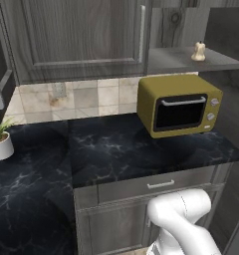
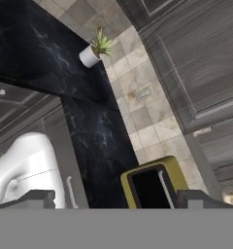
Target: Pick the candle and candle from the dining table and place them in the open cabinet. Close the cabinet after placing the objects.
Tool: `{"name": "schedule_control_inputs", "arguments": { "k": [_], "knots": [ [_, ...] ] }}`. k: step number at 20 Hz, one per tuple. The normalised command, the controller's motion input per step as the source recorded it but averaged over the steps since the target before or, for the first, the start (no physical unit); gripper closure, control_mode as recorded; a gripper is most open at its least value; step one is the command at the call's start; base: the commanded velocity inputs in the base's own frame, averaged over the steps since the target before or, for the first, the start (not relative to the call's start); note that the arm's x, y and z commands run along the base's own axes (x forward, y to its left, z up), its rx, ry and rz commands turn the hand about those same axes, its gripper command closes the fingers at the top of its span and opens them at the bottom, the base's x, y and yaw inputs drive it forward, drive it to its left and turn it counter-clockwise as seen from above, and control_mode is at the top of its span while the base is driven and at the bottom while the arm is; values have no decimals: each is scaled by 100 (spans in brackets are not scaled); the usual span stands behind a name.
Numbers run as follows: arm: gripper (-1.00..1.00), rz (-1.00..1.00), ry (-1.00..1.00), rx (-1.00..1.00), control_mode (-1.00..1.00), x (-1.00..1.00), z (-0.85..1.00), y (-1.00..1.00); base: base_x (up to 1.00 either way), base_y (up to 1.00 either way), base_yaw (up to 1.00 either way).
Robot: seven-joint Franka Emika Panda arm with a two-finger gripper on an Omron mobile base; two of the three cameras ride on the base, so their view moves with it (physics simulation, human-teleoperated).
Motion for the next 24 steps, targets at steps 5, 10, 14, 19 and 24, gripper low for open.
{"name": "schedule_control_inputs", "arguments": {
  "k": [5,10,14,19,24],
  "knots": [
    [-100,-4,0,0,-100,-18,-16,-32,0,0,0],
    [-100,-4,0,0,-100,-8,-16,-33,0,0,0],
    [-100,-3,0,0,-100,-1,-11,-33,0,0,0],
    [-100,0,0,0,-100,0,-6,-42,0,0,0],
    [-100,0,0,0,-100,0,-7,-39,0,0,0]
  ]
}}
